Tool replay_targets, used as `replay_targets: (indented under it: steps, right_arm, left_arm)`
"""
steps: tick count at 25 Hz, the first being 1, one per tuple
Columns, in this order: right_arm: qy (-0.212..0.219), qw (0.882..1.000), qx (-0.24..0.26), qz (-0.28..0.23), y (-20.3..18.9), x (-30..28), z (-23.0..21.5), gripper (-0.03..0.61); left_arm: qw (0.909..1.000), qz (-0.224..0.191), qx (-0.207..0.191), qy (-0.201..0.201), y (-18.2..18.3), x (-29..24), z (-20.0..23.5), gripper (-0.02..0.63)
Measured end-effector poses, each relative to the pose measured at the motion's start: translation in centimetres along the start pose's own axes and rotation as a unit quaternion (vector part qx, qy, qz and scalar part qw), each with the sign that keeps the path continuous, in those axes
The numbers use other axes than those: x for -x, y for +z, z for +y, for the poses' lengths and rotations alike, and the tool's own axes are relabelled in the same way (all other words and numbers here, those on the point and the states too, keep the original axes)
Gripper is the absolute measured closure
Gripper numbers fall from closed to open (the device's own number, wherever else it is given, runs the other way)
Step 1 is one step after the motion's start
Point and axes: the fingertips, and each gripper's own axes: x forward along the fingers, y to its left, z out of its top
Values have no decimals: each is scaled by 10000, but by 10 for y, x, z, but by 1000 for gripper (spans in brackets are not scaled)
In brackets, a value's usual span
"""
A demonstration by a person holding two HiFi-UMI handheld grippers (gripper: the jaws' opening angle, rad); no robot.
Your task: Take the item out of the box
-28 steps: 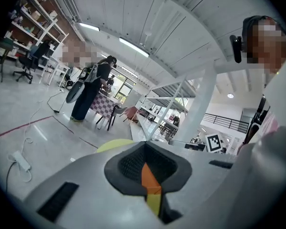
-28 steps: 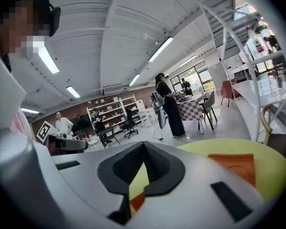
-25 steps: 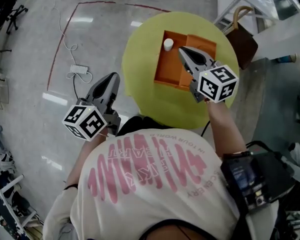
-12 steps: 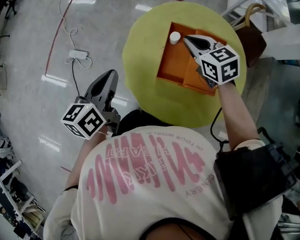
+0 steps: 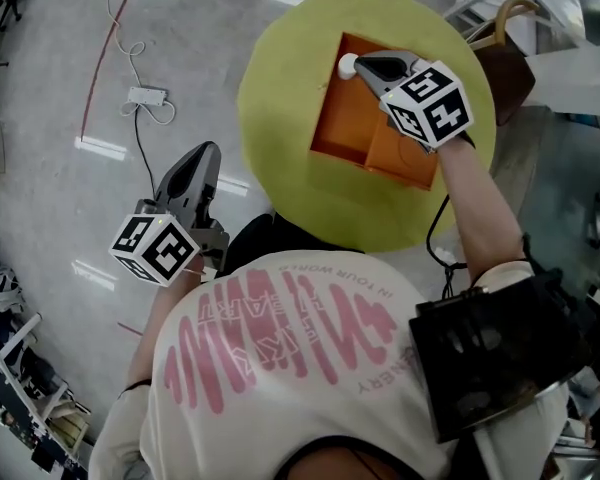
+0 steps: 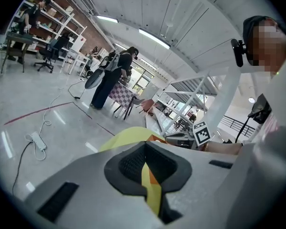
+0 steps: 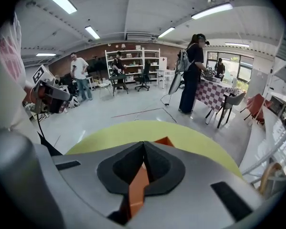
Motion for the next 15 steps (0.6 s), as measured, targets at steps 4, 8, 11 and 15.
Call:
replay_targets:
  steps: [4, 8, 11, 15]
  right_arm:
    - [34, 9994, 223, 255, -7, -9, 2, 572]
    - [25, 9987, 274, 428, -13, -14, 1, 572]
    - [71, 9981, 308, 520, -15, -16, 1, 571]
    - [144, 9970, 450, 619, -16, -19, -1, 449]
  left_arm:
    - [9999, 32, 87, 71, -6, 3, 9, 606]
    - [9999, 80, 110, 28, -9, -1, 11, 606]
    - [9999, 124, 103, -25, -12, -3, 9, 606]
    - [9998, 158, 144, 48, -16, -1, 12, 607]
